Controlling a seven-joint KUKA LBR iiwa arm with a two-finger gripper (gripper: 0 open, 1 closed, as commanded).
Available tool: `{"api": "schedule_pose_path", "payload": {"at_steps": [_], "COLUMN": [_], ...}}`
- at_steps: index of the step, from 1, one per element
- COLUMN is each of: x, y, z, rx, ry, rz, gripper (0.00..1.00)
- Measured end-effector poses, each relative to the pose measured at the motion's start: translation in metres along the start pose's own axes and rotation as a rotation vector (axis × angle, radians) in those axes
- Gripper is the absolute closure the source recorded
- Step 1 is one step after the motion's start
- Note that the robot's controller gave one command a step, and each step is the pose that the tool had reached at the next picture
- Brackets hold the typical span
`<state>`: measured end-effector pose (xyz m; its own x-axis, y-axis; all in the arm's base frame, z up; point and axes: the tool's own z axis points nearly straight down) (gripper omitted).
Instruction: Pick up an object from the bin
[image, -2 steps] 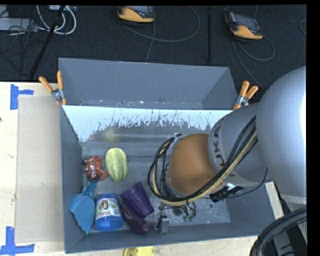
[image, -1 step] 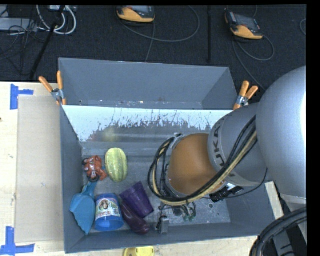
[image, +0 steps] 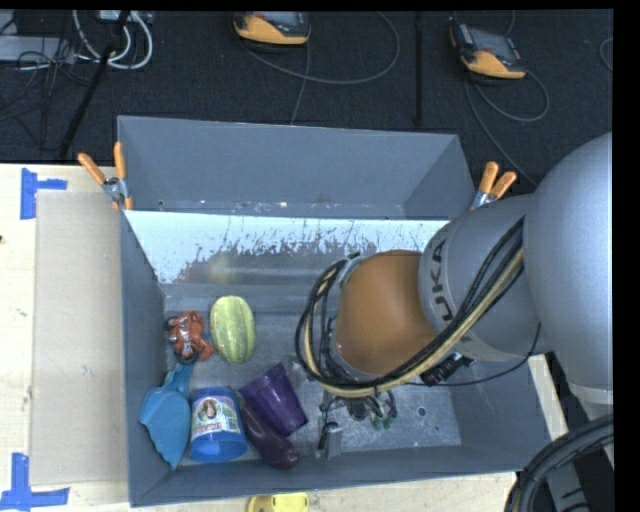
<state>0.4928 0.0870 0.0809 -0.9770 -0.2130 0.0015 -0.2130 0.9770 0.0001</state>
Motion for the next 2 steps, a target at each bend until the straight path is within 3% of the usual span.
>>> {"api": "schedule_pose_path", "payload": {"at_steps": [1,2], "x": [-0.012,-0.006], "y": [0.035,0.077], "z": [0.005,-0.009], "rx": [0.004,0.000], "ry": [-0.006,-0.004], "rz": [-0.051,0.067], "gripper": [0.00,1.00]}}
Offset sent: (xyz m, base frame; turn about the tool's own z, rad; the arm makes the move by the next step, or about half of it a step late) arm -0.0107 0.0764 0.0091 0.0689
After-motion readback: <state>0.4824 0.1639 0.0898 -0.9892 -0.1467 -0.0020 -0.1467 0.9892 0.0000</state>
